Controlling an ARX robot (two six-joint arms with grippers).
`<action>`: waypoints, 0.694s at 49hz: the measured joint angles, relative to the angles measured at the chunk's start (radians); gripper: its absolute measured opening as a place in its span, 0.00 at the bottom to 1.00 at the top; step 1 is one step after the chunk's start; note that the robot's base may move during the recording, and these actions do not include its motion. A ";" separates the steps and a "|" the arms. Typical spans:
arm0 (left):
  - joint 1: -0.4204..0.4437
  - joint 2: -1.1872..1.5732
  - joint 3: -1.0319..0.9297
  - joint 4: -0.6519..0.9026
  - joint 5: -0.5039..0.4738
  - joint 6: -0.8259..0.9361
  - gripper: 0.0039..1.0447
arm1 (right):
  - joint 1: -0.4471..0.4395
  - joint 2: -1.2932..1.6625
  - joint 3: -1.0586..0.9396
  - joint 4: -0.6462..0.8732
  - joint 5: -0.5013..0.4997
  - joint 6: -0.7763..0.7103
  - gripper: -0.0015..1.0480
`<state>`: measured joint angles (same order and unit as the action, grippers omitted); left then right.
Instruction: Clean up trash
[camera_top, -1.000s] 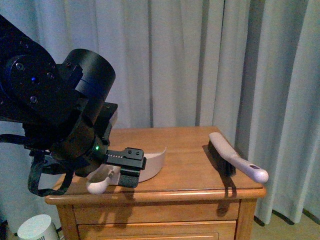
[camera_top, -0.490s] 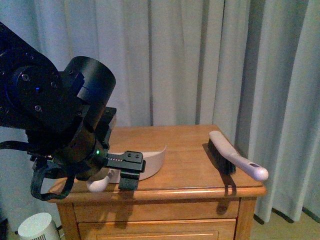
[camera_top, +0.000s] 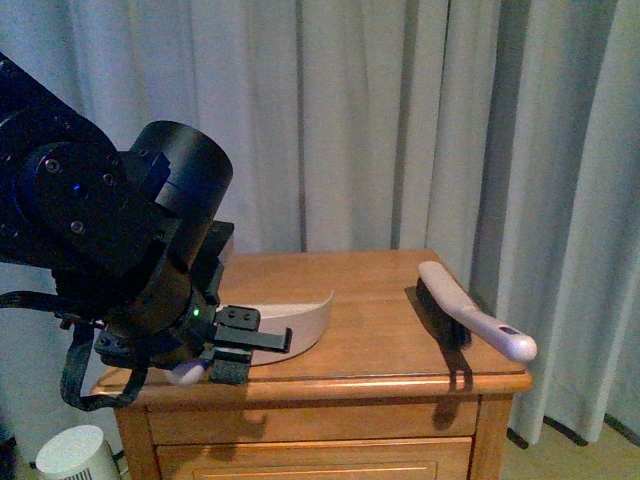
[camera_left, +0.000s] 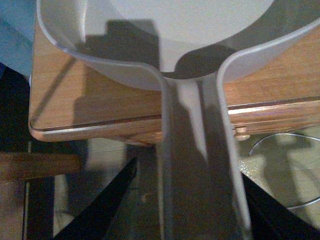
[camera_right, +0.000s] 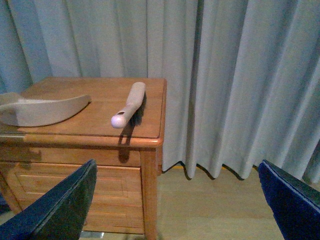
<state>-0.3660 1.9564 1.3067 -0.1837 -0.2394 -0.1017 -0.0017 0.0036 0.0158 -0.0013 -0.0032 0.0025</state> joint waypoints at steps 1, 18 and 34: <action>0.000 0.001 0.000 0.000 0.000 0.000 0.43 | 0.000 0.000 0.000 0.000 0.000 0.000 0.93; 0.000 0.003 0.000 -0.005 0.005 0.000 0.27 | 0.000 0.000 0.000 0.000 0.000 0.000 0.93; 0.027 -0.030 -0.003 0.023 0.022 0.018 0.27 | 0.000 0.000 0.000 0.000 0.000 0.000 0.93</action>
<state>-0.3389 1.9266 1.3033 -0.1608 -0.2172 -0.0834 -0.0017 0.0036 0.0158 -0.0013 -0.0032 0.0025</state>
